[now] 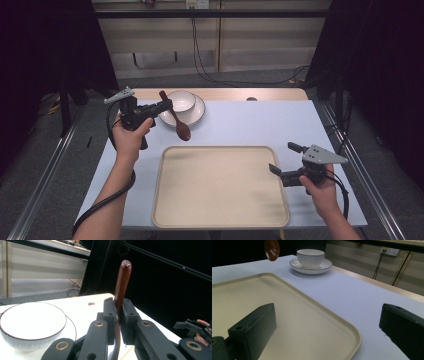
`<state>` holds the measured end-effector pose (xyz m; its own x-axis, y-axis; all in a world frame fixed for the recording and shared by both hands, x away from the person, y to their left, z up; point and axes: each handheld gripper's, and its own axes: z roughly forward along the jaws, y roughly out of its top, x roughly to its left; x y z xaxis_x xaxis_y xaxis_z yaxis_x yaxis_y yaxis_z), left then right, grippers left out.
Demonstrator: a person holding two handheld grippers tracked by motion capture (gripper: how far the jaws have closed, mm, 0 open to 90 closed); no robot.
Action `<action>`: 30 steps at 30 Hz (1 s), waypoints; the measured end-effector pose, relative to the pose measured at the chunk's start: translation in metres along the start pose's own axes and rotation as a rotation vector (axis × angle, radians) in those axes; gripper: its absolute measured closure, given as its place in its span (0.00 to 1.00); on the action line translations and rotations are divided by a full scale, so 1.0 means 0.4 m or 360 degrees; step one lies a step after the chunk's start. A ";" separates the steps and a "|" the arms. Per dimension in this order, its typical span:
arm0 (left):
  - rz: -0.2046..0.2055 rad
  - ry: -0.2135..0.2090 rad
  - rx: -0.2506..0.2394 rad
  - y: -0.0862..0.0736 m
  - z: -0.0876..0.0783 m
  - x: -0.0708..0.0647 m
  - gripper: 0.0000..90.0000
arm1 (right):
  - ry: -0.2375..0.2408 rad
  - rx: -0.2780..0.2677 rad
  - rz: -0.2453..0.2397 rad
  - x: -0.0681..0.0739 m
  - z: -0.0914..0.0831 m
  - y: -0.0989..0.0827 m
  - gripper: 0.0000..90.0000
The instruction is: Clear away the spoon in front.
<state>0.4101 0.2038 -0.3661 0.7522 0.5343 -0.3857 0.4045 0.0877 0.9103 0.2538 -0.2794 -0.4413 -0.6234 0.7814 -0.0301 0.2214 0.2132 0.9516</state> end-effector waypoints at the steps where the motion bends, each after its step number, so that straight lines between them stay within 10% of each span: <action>1: 0.0011 -0.0004 0.0017 -0.001 -0.002 -0.001 0.93 | 0.0007 0.0003 -0.0006 0.000 0.000 0.000 0.01; 30: 0.0013 -0.0184 0.0131 -0.060 -0.009 -0.063 0.93 | 0.0005 0.0018 -0.0019 0.001 0.002 0.000 0.01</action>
<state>0.3796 0.1912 -0.3777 0.8087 0.4337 -0.3973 0.4359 0.0117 0.8999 0.2541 -0.2788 -0.4414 -0.6283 0.7769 -0.0406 0.2222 0.2292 0.9477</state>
